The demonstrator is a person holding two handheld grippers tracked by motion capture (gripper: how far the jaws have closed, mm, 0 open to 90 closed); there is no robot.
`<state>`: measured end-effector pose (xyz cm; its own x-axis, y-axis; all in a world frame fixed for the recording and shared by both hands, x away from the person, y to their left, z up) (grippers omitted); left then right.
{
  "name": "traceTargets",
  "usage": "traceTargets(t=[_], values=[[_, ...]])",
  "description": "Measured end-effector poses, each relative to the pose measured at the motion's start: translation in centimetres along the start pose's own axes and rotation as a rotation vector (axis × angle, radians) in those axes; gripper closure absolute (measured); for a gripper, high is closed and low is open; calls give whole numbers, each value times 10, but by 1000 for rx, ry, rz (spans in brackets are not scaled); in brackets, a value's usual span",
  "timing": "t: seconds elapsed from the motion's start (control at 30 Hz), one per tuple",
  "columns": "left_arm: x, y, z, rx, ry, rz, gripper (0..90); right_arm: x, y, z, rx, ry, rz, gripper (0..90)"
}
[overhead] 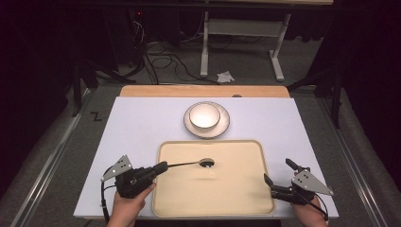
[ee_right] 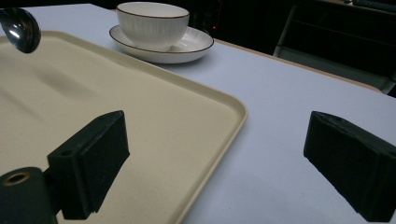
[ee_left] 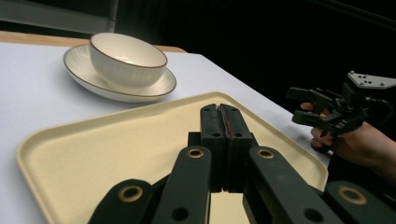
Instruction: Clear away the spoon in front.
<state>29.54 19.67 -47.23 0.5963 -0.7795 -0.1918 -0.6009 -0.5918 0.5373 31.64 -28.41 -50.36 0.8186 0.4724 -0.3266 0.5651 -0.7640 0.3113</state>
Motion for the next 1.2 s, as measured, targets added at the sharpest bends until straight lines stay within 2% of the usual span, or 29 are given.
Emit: traceTargets(t=[0.13, 0.2, 0.43, 0.8, 1.2], values=[[6, 1, 4, -7, -20, 18, 898, 0, 1, 0, 0, 7, 1, 75], [8, 1, 5, -28, -24, 36, 898, -1, 1, 0, -3, 6, 2, 75], [14, -2, 11, -62, -53, 65, 898, 0, 1, 0, -7, 8, -3, 75], [17, -10, 16, -94, -86, 58, 897, 0, 1, 0, -2, 6, -6, 75], [19, -28, 24, -166, -120, 28, 888, 0, 1, 0, -2, 6, -3, 75]])
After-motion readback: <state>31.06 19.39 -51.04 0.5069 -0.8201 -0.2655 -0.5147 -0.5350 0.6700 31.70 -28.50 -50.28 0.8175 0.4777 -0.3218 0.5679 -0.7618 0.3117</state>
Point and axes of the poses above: each handheld gripper's, and its own axes: x roughly forward along the jaws, z roughly out of its underside, y roughly to its right, the point moved 1 cm from there along x, roughly forward along the jaws, and after that the axes turned 10 degrees about -x, right-handed, at the moved point
